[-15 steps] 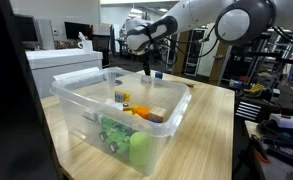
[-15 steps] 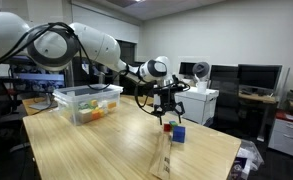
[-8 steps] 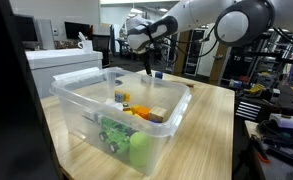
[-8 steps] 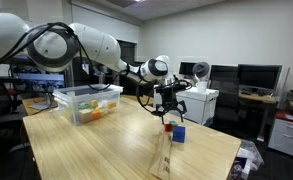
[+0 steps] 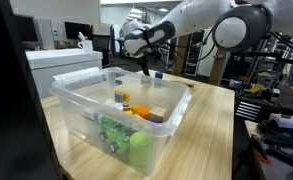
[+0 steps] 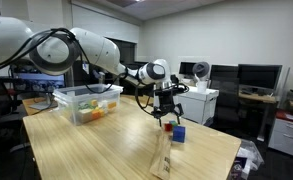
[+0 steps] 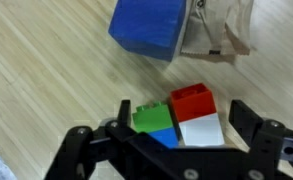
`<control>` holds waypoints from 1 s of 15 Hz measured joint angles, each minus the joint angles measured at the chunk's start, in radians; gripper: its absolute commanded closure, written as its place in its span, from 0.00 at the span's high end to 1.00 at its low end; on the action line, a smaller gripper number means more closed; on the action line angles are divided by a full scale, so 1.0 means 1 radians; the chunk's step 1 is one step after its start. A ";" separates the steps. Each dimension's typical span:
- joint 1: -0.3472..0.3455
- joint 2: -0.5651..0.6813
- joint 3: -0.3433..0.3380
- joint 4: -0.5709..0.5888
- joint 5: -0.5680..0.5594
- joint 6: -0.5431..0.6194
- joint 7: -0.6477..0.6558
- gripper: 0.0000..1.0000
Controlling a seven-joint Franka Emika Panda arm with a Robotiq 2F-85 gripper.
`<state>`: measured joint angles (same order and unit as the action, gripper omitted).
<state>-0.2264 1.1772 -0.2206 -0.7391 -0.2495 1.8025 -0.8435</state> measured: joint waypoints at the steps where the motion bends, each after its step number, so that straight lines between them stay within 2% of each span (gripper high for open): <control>1: 0.002 0.006 0.000 0.006 0.000 0.000 -0.006 1.00; 2: 0.005 0.012 0.000 0.011 0.000 0.000 -0.012 1.00; 3: 0.007 0.019 0.000 0.018 0.000 0.000 -0.015 0.75; 4: 0.008 0.025 0.000 0.025 0.000 0.000 -0.017 0.73; 6: 0.010 0.032 0.000 0.033 0.000 0.000 -0.023 0.59; 7: 0.010 0.032 0.000 0.036 0.000 -0.001 -0.024 0.49; 8: 0.009 0.032 0.000 0.042 0.000 -0.005 -0.024 0.45; 12: 0.001 0.030 -0.001 0.062 0.014 -0.009 0.014 0.45; 15: 0.009 -0.020 0.050 0.122 0.113 -0.060 0.069 0.45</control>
<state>-0.2173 1.1576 -0.1704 -0.6170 -0.1369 1.7421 -0.7748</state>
